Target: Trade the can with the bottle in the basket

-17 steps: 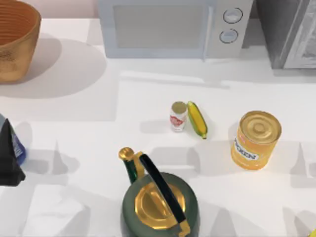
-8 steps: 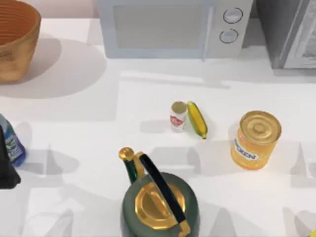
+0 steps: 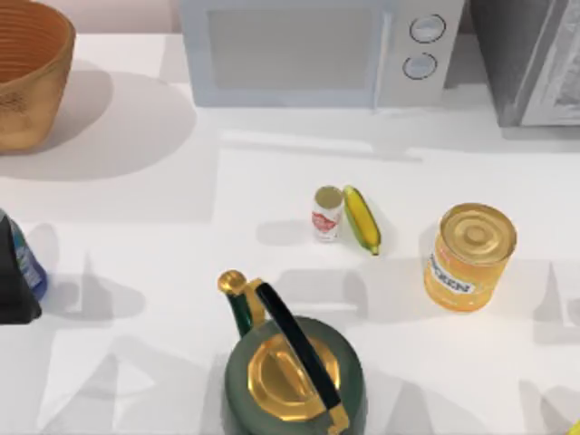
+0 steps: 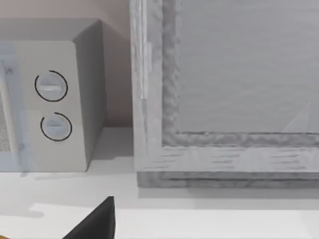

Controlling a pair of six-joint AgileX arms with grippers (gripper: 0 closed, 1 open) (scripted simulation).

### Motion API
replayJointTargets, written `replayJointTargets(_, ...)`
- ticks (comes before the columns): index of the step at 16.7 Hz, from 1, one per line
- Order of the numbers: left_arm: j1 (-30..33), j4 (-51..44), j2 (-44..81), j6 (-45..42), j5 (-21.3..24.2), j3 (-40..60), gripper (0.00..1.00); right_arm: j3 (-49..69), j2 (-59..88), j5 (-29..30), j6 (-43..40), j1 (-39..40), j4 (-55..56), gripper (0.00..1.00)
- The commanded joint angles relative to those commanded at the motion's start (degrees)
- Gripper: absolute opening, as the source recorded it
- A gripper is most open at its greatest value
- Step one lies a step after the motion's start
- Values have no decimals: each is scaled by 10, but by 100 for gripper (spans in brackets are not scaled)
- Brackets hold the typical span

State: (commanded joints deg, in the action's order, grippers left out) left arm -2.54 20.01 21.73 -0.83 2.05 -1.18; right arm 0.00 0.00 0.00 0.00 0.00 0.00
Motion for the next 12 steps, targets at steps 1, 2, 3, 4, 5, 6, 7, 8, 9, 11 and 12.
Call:
replayJointTargets(1,-4,43,49,-2,6,-3,100,0,0,0,0,0,0,100)
replayJointTargets(2,-7,89,101,-4,12,-6,100,0,0,0,0,0,0,100)
replayJointTargets(3,-11,135,155,-6,19,-9,100,0,0,0,0,0,0,100)
replayJointTargets(4,-15,181,210,-8,26,-12,100,0,0,0,0,0,0,100)
replayJointTargets(5,-19,227,265,-10,32,-16,100,0,0,0,0,0,0,100)
replayJointTargets(6,-23,273,320,-12,39,-19,100,0,0,0,0,0,0,100)
replayJointTargets(7,-27,318,373,-14,45,-22,100,0,0,0,0,0,0,100)
replayJointTargets(8,-30,361,424,-16,50,-25,100,0,0,0,0,0,0,100)
replayJointTargets(9,-34,403,473,-18,55,-27,100,0,0,0,0,0,0,100)
replayJointTargets(11,-42,477,559,-20,64,-32,100,0,0,0,0,0,0,100)
replayJointTargets(12,-45,509,594,-22,67,-34,100,0,0,0,0,0,0,100)
